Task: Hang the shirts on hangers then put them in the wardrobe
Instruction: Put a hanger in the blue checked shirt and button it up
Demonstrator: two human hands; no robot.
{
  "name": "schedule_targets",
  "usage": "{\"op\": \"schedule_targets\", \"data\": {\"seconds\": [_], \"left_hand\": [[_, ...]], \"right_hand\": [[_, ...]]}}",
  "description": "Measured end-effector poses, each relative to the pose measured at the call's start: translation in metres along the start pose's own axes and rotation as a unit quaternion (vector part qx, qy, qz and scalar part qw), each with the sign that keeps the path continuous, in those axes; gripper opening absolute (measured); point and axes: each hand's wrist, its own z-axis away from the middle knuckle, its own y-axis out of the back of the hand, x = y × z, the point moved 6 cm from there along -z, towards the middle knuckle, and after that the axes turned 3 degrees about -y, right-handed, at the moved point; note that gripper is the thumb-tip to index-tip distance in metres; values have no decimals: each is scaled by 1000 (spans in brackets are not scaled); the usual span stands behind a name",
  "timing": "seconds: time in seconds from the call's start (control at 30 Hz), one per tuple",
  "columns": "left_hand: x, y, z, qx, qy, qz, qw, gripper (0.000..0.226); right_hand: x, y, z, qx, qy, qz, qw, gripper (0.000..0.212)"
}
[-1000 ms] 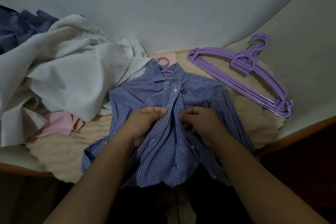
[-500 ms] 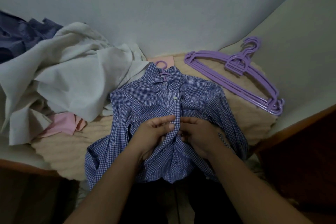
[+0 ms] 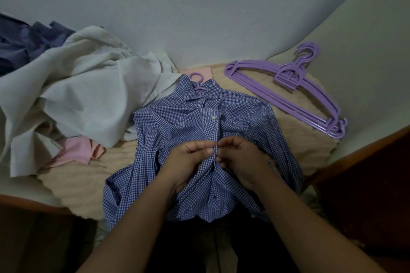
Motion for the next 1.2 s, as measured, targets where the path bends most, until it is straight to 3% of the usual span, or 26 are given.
{"op": "schedule_targets", "data": {"seconds": [0.33,0.6,0.73,0.97,1.2], "left_hand": [[4,3,-1,-2,-4,-47,999,20],[1,4,-3,-26,2,-43,999,34],[2,4,-3,-46,6,-46,998,34],[-7,5,-3,-69,76,65,993,36],[27,8,-15,-59,-7,-131,990,46]], "right_hand": [[-9,-2,0,-39,1,-7,999,9],[-15,-1,-3,-21,66,87,994,10],[-13,-3,-4,-25,61,44,997,12],[-7,-3,-9,-30,49,10,998,12],[-38,3,-19,46,74,32,996,8]]}}
